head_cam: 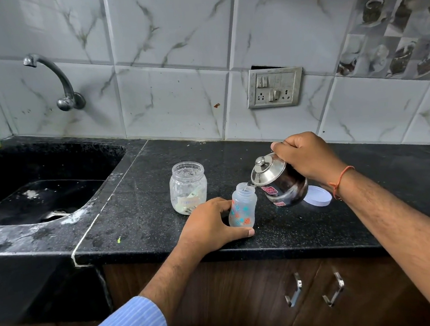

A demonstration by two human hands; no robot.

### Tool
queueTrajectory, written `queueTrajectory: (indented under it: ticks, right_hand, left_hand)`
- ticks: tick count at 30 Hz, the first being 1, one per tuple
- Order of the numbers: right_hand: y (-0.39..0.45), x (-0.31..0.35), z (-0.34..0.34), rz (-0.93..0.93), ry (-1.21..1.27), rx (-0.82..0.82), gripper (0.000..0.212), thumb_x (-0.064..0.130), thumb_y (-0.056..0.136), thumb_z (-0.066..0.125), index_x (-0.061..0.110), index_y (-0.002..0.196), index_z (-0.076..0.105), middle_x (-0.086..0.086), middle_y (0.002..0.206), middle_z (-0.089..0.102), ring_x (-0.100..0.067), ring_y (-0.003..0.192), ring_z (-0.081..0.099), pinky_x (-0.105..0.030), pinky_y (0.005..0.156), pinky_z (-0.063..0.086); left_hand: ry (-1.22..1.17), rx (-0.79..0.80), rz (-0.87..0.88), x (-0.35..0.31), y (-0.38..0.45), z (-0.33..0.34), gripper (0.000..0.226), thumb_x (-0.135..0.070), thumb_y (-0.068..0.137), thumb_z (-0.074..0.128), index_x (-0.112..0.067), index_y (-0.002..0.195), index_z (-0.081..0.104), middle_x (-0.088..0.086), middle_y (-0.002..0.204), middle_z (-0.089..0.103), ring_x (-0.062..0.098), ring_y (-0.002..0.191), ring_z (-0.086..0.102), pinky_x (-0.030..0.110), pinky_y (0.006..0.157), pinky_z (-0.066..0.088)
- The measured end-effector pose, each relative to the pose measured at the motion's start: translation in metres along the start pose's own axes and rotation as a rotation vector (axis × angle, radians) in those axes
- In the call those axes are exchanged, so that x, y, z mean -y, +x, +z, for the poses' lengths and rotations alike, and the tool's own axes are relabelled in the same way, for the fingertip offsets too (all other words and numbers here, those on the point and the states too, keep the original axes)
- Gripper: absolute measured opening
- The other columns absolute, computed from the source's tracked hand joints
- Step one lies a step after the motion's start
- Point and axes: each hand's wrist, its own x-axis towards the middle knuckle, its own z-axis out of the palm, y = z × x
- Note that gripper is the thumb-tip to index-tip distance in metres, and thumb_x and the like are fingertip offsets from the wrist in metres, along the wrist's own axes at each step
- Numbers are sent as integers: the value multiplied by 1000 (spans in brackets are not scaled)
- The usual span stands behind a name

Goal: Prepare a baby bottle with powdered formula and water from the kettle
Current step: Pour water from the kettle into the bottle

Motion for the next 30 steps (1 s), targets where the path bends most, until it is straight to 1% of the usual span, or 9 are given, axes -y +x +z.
queueTrajectory:
  ticks: [3,6,12,16,20,22,24,27,30]
  right_hand:
    - [-2,2,-2,13,-27,-6,54,37,97,67,18,49,50,10,48,39,-17,55,39,-33,61,33]
    - [-4,4,-4,10,-37,2,49,36,98,66,16,55,53,2,55,43,-17,58,40,-34,60,33]
    - [-6,9,-7,4,-88,35,50,35,99,63,17,56,49,5,52,38,-17,56,36,-34,59,30]
    - [-6,12,-9,-9,-119,54,53,35,100,61,6,59,50,-12,58,49,-20,60,44,-35,60,32]
    - [-5,16,-10,-16,-164,54,52,36,100,62,15,55,45,0,55,47,-19,58,42,-34,57,30]
    - [-5,18,-11,-21,-184,56,53,35,100,62,16,54,42,5,50,42,-19,57,40,-34,56,29]
    - [-6,20,-11,-26,-196,56,53,34,100,62,17,54,40,4,52,38,-19,56,35,-35,56,27]
    - [-7,22,-12,-31,-208,63,51,34,100,61,17,56,42,0,55,38,-19,56,34,-35,56,26]
    - [-7,24,-13,-33,-221,67,52,34,101,61,17,55,41,2,53,37,-18,55,33,-34,55,26]
  left_hand:
    - [1,-2,3,0,0,0,59,-76,68,90,-43,117,80,-20,108,71,-4,101,66,26,88,55]
    - [7,0,4,0,0,0,62,-78,67,88,-43,117,80,-21,109,72,-4,103,66,26,91,56]
    - [7,-5,-5,1,1,0,64,-79,66,88,-43,118,80,-23,109,71,-9,103,64,20,87,53]
    - [12,-4,-4,1,1,0,66,-80,66,88,-43,120,79,-24,109,70,-11,102,62,19,85,51]
    - [8,2,-8,1,1,0,66,-80,65,88,-43,120,80,-22,111,71,-5,105,66,25,90,56]
    - [-1,-1,-6,1,1,0,63,-79,66,89,-43,116,80,-23,110,71,-8,103,65,23,88,54]
    - [-10,-7,-6,2,1,0,61,-78,66,90,-44,116,80,-25,109,71,-13,102,63,21,85,51]
    - [-6,-2,-6,2,1,1,65,-79,66,89,-43,119,79,-25,111,71,-11,104,63,22,88,54]
    - [-2,-3,-4,3,2,1,62,-79,66,89,-43,116,80,-24,109,71,-11,102,63,21,84,53]
